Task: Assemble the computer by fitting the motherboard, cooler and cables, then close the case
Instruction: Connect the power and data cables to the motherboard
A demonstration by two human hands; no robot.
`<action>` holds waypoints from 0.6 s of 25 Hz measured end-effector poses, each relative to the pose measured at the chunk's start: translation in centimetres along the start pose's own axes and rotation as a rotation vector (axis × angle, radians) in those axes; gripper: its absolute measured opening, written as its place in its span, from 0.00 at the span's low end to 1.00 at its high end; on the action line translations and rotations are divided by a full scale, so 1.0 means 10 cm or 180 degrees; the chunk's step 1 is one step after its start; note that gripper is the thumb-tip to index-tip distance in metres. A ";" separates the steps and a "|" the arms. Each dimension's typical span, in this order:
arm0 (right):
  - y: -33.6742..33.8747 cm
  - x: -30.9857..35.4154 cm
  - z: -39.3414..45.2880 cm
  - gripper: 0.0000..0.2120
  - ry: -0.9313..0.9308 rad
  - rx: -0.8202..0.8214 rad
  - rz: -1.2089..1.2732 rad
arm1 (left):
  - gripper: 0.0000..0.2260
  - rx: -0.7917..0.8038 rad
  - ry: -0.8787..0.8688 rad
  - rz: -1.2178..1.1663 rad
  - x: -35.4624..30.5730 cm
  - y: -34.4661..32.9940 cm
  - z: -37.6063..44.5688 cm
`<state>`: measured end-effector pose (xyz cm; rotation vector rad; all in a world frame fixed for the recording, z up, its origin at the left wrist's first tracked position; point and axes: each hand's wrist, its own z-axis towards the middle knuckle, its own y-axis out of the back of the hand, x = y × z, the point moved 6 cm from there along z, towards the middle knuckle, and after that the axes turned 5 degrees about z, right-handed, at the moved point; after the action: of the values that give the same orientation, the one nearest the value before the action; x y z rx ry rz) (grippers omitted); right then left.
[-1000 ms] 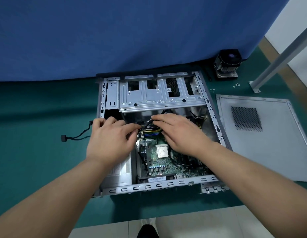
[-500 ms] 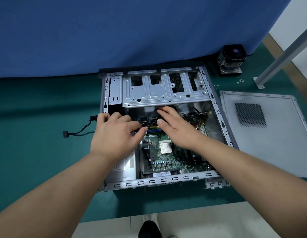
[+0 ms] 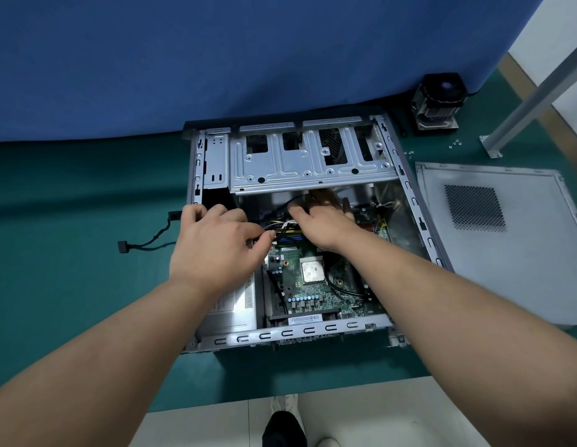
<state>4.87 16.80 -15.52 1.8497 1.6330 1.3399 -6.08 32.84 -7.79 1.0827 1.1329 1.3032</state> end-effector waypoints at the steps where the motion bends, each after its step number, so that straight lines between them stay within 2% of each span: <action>1: -0.01 -0.04 -0.02 0.39 0.0011 0.0089 0.0034 | 0.24 0.0003 0.0001 -0.0001 0.00 0.00 0.00; 4: 0.03 -0.09 -0.18 0.36 0.0223 0.0243 0.0153 | 0.24 0.0016 0.0030 0.0002 0.00 0.00 0.00; 7: 0.17 -0.17 -0.47 0.30 0.0663 0.0283 -0.0171 | 0.23 0.0021 0.0069 0.0005 0.00 0.00 0.00; 10: 0.56 -0.26 -0.83 0.19 0.1458 -0.0572 -0.1089 | 0.20 0.0063 0.0107 -0.0015 0.01 0.01 0.00; 11: 0.69 -0.30 -0.89 0.18 0.1552 -0.0842 -0.1440 | 0.20 0.0095 0.0113 -0.0022 0.01 0.02 0.01; 13: 0.86 -0.42 -0.89 0.17 0.1466 -0.1000 -0.1820 | 0.20 0.0176 0.0116 -0.0026 0.00 0.02 0.01; 15: 0.88 -0.50 -0.84 0.16 0.1425 -0.1018 -0.1828 | 0.19 0.0158 0.0134 -0.0017 0.01 0.02 0.00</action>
<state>3.81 7.06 -6.78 0.8395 1.8230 1.6742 -6.08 32.98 -7.58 1.0922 1.2043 1.3049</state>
